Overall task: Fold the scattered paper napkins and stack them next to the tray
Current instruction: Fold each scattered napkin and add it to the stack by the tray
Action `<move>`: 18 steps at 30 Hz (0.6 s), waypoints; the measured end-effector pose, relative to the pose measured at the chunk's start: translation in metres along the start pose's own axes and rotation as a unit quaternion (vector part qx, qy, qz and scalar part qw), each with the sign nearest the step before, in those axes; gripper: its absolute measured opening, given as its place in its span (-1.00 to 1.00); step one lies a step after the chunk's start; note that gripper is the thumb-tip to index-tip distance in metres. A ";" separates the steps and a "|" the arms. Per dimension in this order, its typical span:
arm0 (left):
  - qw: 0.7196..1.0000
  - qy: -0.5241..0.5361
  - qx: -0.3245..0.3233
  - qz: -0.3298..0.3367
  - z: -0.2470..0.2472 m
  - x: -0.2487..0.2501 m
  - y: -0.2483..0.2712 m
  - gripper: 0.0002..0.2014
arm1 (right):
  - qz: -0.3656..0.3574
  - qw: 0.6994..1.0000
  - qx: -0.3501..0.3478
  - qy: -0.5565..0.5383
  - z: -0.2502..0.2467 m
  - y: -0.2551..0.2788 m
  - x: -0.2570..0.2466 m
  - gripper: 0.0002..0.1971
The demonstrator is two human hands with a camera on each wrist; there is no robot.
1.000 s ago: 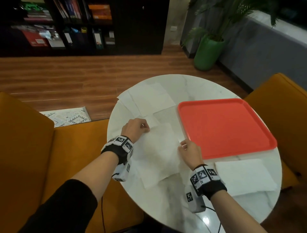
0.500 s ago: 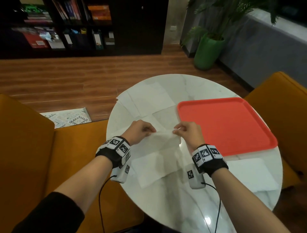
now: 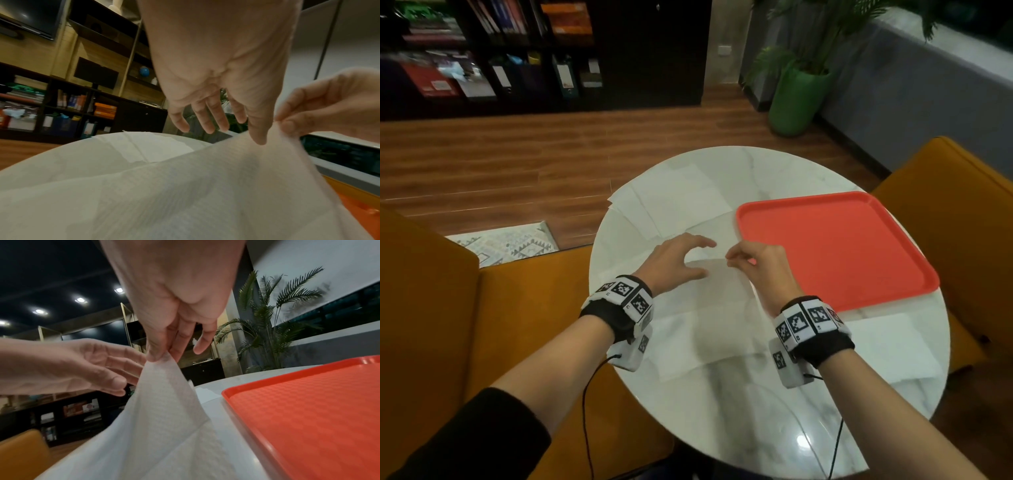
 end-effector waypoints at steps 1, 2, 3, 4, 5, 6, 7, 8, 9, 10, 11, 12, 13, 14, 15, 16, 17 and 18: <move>1.000 -0.006 -0.010 0.010 0.002 0.005 0.001 -0.54 | -0.010 1.000 -0.003 -0.001 -0.002 0.001 -0.003 -0.90; 0.999 -0.029 -0.022 0.016 0.003 0.007 0.003 -0.58 | -0.014 1.000 0.001 -0.002 -0.005 0.002 -0.005 -0.87; 0.997 -0.065 -0.032 0.021 0.002 0.006 0.006 -0.66 | -0.011 1.000 0.010 -0.005 -0.010 0.003 -0.006 -0.84; 0.995 -0.094 -0.039 0.018 -0.001 0.002 0.012 -0.76 | -0.005 1.000 0.020 -0.006 -0.017 0.005 -0.005 -0.81; 0.994 -0.102 -0.043 0.004 -0.005 -0.005 0.018 -0.84 | -0.005 0.999 0.032 0.000 -0.025 0.008 -0.003 -0.80; 0.995 -0.085 -0.045 -0.016 -0.011 -0.011 0.026 -0.85 | -0.008 0.999 0.041 0.010 -0.035 0.012 0.000 -0.80; 0.997 -0.054 -0.043 -0.039 -0.017 -0.016 0.033 -0.83 | -0.011 0.999 0.048 0.018 -0.044 0.017 0.003 -0.77; 0.998 -0.017 -0.037 -0.057 -0.023 -0.018 0.040 -0.84 | -0.008 0.998 0.054 0.019 -0.054 0.023 0.005 -0.73; 0.997 0.023 -0.030 -0.072 -0.030 -0.015 0.045 -0.86 | 0.004 0.998 0.057 0.009 -0.062 0.028 0.006 -0.68; 0.993 0.071 -0.025 -0.088 -0.035 -0.010 0.050 -0.88 | 0.019 0.998 0.060 -0.014 -0.068 0.033 0.007 -0.65; 0.987 0.124 -0.023 -0.101 -0.040 -0.005 0.053 -0.88 | 0.036 0.996 0.064 -0.042 -0.073 0.035 0.007 -0.66; 0.979 0.170 -0.025 -0.113 -0.045 0.001 0.055 -0.86 | 0.052 0.994 0.068 -0.069 -0.075 0.034 0.007 -0.69; 0.971 0.203 -0.028 -0.124 -0.050 0.005 0.056 -0.83 | 0.067 0.991 0.072 -0.087 -0.075 0.031 0.008 -0.71; 0.965 0.224 -0.031 -0.136 -0.052 0.007 0.056 -0.81 | 0.082 0.989 0.072 -0.096 -0.073 0.027 0.011 -0.74; 0.961 0.229 -0.034 -0.151 -0.053 0.005 0.055 -0.80 | 0.095 0.988 0.069 -0.096 -0.069 0.021 0.015 -0.75; 0.961 0.220 -0.032 -0.166 -0.052 0.002 0.053 -0.80 | 0.106 0.988 0.064 -0.092 -0.061 0.015 0.020 -0.75; 0.963 0.199 -0.026 -0.178 -0.049 -0.006 0.051 -0.82 | 0.114 0.989 0.058 -0.079 -0.052 0.011 0.026 -0.74; 0.967 0.171 -0.017 -0.187 -0.044 -0.014 0.049 -0.85 | 0.116 0.991 0.049 -0.055 -0.041 0.008 0.032 -0.75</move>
Point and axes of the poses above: each hand's wrist, its own y-axis away from the middle knuckle, its own z-axis out of the palm, x = y × z, the point moved 1 cm from there along -y, towards the middle knuckle, and after that the axes turned 10 degrees about x, right-handed, at the moved point
